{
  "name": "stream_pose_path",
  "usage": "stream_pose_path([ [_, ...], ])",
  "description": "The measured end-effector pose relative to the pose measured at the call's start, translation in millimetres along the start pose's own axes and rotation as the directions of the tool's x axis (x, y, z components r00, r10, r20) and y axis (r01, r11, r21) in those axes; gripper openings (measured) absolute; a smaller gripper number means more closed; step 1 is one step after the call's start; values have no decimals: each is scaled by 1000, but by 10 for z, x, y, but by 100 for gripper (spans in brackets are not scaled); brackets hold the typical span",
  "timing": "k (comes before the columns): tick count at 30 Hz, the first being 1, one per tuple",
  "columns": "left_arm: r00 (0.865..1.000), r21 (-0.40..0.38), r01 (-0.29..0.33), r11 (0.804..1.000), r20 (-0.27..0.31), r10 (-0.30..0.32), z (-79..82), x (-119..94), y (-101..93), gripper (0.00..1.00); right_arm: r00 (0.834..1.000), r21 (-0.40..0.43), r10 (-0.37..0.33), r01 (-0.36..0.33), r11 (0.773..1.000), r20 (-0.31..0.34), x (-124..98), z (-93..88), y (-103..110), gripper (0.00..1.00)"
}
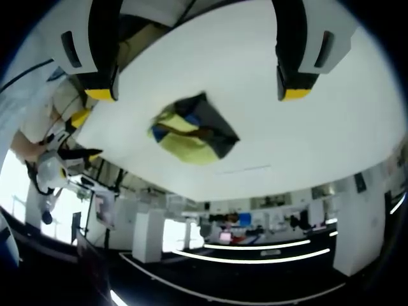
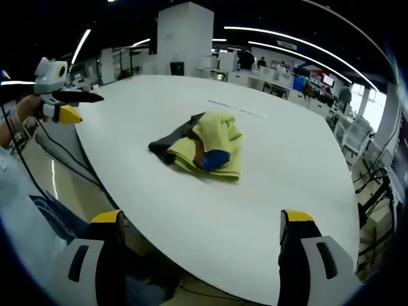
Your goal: Fold the garment on the visible template until the final outline fits inside the template.
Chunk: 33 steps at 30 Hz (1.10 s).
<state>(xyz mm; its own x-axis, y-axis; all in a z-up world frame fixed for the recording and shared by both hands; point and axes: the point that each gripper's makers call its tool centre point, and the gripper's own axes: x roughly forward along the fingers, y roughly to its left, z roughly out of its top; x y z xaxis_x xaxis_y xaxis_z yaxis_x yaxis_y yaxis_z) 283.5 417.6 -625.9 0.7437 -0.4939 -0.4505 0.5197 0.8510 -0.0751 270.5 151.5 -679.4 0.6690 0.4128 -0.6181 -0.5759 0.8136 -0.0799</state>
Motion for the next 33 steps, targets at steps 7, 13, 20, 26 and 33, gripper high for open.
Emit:
stream_pose_path([
  [7, 1000, -6, 1, 1000, 7, -1, 28, 2, -21, 99, 1000, 0, 6, -6, 1000, -4, 10, -18, 3, 100],
  [13, 1000, -19, -4, 1000, 11, 4, 11, -2, -1, 99, 1000, -6, 6, -6, 1000, 1, 7, 17, -9, 100],
  [20, 1000, -13, -6, 1000, 17, 6, 44, -26, 12, 99, 1000, -17, 9, -9, 1000, 2, 11, 39, -7, 100],
  [26, 999, -6, -16, 1000, 35, 17, 109, -50, 37, 99, 1000, -24, 15, -14, 1000, 11, 14, 74, -3, 100],
  [33, 999, -3, -7, 1000, 34, 7, 116, -57, 18, 99, 1000, -22, 23, -22, 1000, 13, 19, 77, 25, 100],
])
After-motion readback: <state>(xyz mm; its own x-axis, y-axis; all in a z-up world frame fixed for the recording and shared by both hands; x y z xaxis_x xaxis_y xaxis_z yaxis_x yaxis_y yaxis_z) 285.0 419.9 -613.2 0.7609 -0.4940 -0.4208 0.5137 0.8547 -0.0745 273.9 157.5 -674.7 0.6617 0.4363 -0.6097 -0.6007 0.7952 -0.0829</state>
